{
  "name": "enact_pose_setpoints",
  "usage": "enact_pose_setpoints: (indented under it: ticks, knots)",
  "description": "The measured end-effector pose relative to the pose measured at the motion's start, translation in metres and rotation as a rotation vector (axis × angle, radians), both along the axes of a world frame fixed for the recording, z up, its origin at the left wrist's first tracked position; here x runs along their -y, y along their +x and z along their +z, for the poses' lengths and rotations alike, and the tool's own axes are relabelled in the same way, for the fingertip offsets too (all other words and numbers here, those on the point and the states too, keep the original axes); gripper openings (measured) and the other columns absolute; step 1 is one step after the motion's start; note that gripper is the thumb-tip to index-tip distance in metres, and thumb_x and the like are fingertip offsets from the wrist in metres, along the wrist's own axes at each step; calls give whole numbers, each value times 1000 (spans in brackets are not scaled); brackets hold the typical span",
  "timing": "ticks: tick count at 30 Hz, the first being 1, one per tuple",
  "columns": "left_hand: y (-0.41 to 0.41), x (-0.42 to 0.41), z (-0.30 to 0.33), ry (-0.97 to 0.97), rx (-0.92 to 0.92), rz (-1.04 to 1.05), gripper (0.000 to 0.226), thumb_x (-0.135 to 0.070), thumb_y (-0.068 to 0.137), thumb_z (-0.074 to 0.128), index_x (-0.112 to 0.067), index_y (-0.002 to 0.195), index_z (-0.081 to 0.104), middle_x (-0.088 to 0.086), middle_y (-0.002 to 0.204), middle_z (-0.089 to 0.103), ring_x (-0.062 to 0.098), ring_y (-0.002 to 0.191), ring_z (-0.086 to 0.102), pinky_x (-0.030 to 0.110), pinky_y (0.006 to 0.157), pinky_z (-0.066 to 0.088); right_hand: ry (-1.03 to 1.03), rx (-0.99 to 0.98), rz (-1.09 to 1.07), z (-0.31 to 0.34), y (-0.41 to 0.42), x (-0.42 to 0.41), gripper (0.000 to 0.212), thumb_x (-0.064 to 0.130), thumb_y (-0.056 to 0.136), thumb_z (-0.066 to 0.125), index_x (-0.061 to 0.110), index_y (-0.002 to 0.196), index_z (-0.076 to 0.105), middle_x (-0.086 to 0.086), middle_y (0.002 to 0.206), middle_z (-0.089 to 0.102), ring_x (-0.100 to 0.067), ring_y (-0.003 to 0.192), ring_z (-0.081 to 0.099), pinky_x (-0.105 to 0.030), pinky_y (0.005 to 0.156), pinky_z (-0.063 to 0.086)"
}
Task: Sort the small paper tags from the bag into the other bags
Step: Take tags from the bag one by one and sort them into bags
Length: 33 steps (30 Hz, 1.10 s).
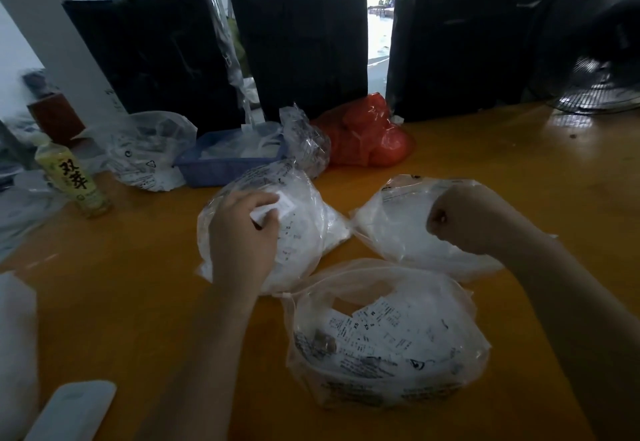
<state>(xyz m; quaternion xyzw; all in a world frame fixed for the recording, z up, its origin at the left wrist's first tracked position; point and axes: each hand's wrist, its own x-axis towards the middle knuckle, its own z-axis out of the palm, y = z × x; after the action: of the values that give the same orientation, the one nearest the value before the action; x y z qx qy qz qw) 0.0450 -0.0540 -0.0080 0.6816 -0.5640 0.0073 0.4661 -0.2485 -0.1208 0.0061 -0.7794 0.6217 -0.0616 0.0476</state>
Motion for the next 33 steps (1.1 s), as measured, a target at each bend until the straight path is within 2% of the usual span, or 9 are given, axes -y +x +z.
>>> enact_pose_setpoints:
  ticks: [3, 7, 9, 14, 18, 21, 24, 30, 33]
  knots:
    - [16, 7, -13, 170, 188, 112, 24, -9, 99, 67, -11, 121, 75, 7, 141, 57, 20, 123, 57, 14, 88, 39, 3, -299, 59, -15, -7, 5, 20, 38, 93, 69, 35, 112, 75, 10, 108, 74, -9, 101, 67, -27, 90, 54]
    - [18, 12, -31, 474, 443, 198, 29, -30, 108, 48, -21, 119, 73, 4, 162, 30, 33, 143, 26, 46, 114, 31, 65, -189, 71, -36, 0, 14, 51, 38, 90, 74, 33, 139, 59, 6, 134, 62, -16, 128, 53, -33, 101, 44]
    - [18, 12, -31, 526, 490, 212, 33, -35, 109, 39, -27, 119, 69, 1, 164, 23, 34, 144, 13, 55, 116, 22, 95, -168, 66, -43, 2, 18, 46, 37, 90, 75, 34, 134, 62, 1, 134, 58, -19, 127, 53, -35, 100, 45]
    - [17, 17, -33, 550, 458, 70, 46, -38, 111, 24, -30, 150, 47, -5, 157, 43, 25, 143, 29, 51, 113, 25, 81, -133, 61, -45, 4, 21, 16, 16, 94, 64, 26, 99, 77, 2, 109, 72, -17, 99, 66, -30, 81, 55]
    - [15, 18, -30, 544, 390, -16, 49, -37, 111, 22, -31, 157, 39, -10, 165, 37, 20, 151, 27, 51, 119, 18, 47, -63, 29, -46, 3, 21, 32, 25, 98, 65, 28, 129, 63, -1, 125, 68, -22, 113, 63, -36, 92, 52]
    - [15, 17, -29, 503, 342, -85, 49, -36, 111, 24, -30, 158, 37, -4, 163, 41, 18, 151, 32, 49, 121, 17, 106, -59, 67, -54, 7, 19, 42, 33, 96, 68, 34, 137, 61, 2, 135, 64, -20, 122, 60, -34, 98, 47]
    - [14, 17, -29, 441, 317, -114, 48, -34, 112, 26, -28, 156, 42, -4, 164, 41, 18, 153, 31, 48, 123, 15, 30, -60, 55, -54, 7, 21, 20, 21, 97, 64, 28, 112, 75, 4, 117, 73, -16, 102, 67, -29, 87, 54]
    - [12, 13, -18, 151, 211, 5, 39, -24, 109, 36, -18, 129, 68, 6, 137, 66, 25, 136, 50, 50, 116, 30, -113, -117, 5, -30, -3, 16, 27, 24, 100, 55, 19, 94, 80, 3, 94, 78, -14, 82, 70, -32, 80, 58]
    - [0, 7, -8, -76, 61, -42, 40, -26, 106, 36, -14, 117, 72, 3, 119, 73, 23, 117, 61, 48, 105, 45, -33, 220, -20, -16, -4, 11, 24, 27, 99, 62, 13, 91, 79, -3, 84, 76, -20, 68, 69, -32, 61, 57]
